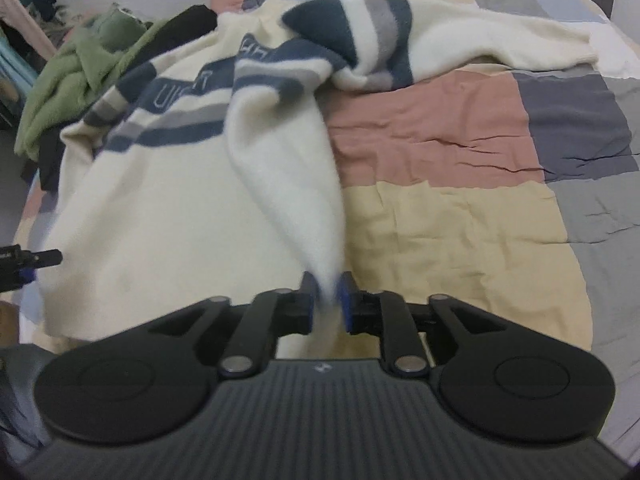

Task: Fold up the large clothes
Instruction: 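Pull the sweater hem with the right gripper to spread it flat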

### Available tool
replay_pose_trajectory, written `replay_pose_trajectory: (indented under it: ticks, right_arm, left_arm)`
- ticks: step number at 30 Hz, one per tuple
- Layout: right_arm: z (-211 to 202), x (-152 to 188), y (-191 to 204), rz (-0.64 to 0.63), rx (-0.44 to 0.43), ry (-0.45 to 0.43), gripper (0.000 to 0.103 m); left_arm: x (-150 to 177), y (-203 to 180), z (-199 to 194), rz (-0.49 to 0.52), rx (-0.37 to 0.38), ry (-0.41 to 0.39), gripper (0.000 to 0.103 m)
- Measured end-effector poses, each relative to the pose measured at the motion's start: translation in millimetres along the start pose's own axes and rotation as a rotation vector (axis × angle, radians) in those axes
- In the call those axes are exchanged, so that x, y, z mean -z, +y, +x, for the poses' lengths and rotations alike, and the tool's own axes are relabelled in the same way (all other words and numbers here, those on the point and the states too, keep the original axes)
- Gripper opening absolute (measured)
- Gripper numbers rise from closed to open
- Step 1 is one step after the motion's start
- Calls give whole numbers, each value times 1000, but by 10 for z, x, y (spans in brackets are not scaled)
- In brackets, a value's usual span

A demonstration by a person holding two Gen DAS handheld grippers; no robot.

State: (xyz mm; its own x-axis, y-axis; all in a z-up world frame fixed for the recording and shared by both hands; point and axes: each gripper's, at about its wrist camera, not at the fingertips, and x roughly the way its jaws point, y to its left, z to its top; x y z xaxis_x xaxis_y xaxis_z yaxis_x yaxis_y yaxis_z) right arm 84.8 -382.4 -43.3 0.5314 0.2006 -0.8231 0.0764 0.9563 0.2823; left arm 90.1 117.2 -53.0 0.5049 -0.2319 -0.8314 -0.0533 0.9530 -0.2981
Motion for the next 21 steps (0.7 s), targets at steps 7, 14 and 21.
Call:
replay_pose_trajectory:
  ticks: [7,14,21]
  right_arm:
    - [-99,-181,-147,79,-92,-106,55]
    - [199,-672,-566,263,-96,-242,56]
    - [814,-1157,-1230,494,-137,-316,57]
  left_arm:
    - [-87,-336,-363,51,50,-150,62]
    - [-182,-1020,-48,106,171,-185,62]
    - [-98,-1228,774,129,187,-127,62]
